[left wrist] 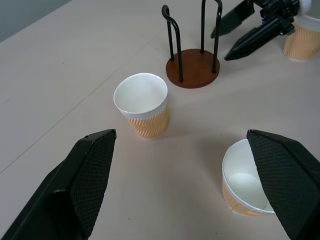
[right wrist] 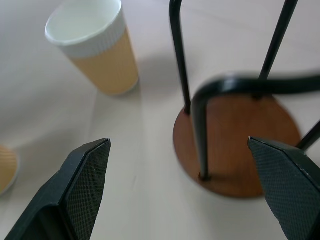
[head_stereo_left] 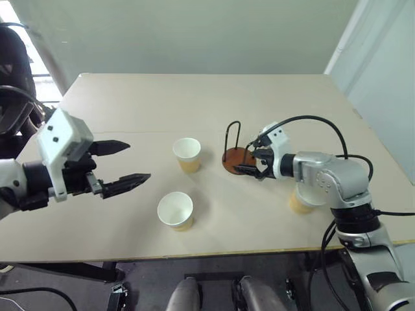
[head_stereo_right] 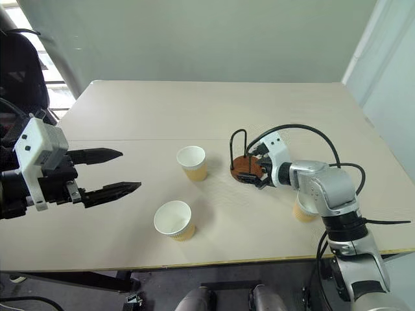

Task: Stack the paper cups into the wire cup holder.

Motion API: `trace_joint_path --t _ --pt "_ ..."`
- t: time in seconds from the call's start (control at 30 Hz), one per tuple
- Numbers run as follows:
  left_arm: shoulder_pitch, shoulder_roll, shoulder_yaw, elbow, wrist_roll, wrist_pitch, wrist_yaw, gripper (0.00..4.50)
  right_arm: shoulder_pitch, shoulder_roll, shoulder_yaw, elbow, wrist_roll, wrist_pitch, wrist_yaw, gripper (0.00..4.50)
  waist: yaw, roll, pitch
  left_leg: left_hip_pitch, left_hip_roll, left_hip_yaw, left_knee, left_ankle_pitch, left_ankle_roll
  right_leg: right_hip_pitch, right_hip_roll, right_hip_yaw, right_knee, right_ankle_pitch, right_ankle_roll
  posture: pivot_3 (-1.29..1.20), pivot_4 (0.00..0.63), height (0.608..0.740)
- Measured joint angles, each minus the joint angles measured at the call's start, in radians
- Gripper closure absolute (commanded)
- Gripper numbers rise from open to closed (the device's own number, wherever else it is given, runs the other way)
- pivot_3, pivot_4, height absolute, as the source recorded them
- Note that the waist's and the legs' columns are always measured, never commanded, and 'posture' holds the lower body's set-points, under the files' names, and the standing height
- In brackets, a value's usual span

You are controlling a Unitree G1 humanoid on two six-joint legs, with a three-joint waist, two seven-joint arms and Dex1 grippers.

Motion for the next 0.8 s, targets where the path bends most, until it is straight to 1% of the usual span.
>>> trace_joint_path --t 0.1,0.2,0.27,0.33,0.37,0.43,0.47,0.53,0.57,0.7,0.8 --pt "0.006 -0.003 0.019 -0.018 -0.013 0.007 0.004 0.02 -0.010 0.032 0.005 0.014 -0.016 -0.024 -0.008 0.00 0.000 0.000 0.000 0.000 0.001 0.000 -0.001 0.000 0.000 -0.001 0.000 0.000 0.000 0.000 -0.001 0.00 0.150 0.740" --pt "0.012 -0.003 0.040 -0.019 -0.022 0.018 0.007 0.00 -0.011 0.054 0.010 0.022 -0.026 -0.034 -0.010 0.61 0.000 0.000 0.000 0.000 0.001 0.000 -0.001 0.000 0.000 -0.001 0.000 0.000 0.000 0.000 -0.001 0.00 0.150 0.740" --pt "0.019 -0.003 0.054 -0.019 -0.028 0.021 0.008 0.00 -0.011 0.063 0.019 0.031 -0.036 -0.042 -0.012 1.26 0.000 0.000 0.000 0.000 0.001 0.000 0.000 0.000 -0.001 -0.001 0.000 0.000 0.000 0.000 -0.001 0.00 0.150 0.740" --pt "0.027 -0.003 0.063 -0.020 -0.030 0.025 0.013 0.00 -0.011 0.065 0.029 0.042 -0.048 -0.050 -0.012 2.02 0.000 0.000 0.000 0.000 0.001 0.000 0.000 0.000 -0.001 0.000 0.000 0.000 0.000 -0.001 -0.002 0.00 0.150 0.740" --pt "0.032 -0.005 0.064 -0.023 -0.030 0.026 0.018 0.00 -0.011 0.065 0.030 0.048 -0.051 -0.054 -0.012 2.31 0.000 0.000 0.000 0.000 0.001 0.000 0.000 0.000 -0.001 0.000 0.000 0.000 0.000 -0.001 -0.002 0.00 0.150 0.740" --pt "0.042 -0.010 0.067 -0.033 -0.033 0.028 0.024 0.00 -0.011 0.064 0.031 0.054 -0.060 -0.060 -0.010 3.10 0.000 0.000 0.000 0.000 0.001 0.000 0.000 -0.001 -0.001 0.000 0.000 0.000 0.000 -0.001 -0.002 0.00 0.150 0.740" --pt "0.044 -0.010 0.067 -0.035 -0.034 0.028 0.025 0.00 -0.011 0.063 0.033 0.057 -0.065 -0.065 -0.009 3.42 0.000 0.000 0.000 0.000 0.001 0.000 0.000 -0.001 -0.001 0.000 0.000 0.000 0.000 -0.001 -0.002 0.00 0.150 0.740" --pt "0.046 -0.010 0.067 -0.037 -0.035 0.028 0.027 0.00 -0.011 0.060 0.036 0.065 -0.068 -0.071 0.000 4.18 0.000 0.000 0.000 0.000 0.001 0.000 0.000 -0.001 -0.001 -0.001 0.000 0.000 0.000 -0.001 -0.003 0.00 0.150 0.740" --pt "0.047 -0.010 0.069 -0.037 -0.036 0.028 0.027 0.00 -0.011 0.055 0.039 0.064 -0.073 -0.082 0.007 4.48 0.000 0.000 0.000 0.000 0.001 0.000 0.000 -0.001 -0.001 -0.001 0.000 0.000 0.000 -0.001 -0.003 0.00 0.150 0.740" --pt "0.049 -0.010 0.082 -0.040 -0.050 0.028 0.024 0.00 0.003 -0.036 0.052 0.032 -0.053 -0.095 0.129 4.48 0.002 -0.001 -0.001 -0.001 0.001 0.000 0.000 -0.001 -0.002 0.000 0.000 -0.001 0.000 -0.002 -0.004 0.00 0.150 0.740" --pt "0.053 -0.005 0.106 -0.040 -0.065 0.033 0.009 0.00 0.038 -0.133 0.064 -0.031 0.001 -0.103 0.284 4.48 0.002 -0.001 -0.001 -0.001 0.001 0.001 0.000 -0.001 -0.003 0.001 0.000 0.000 -0.001 -0.002 -0.004 0.00 0.150 0.740"
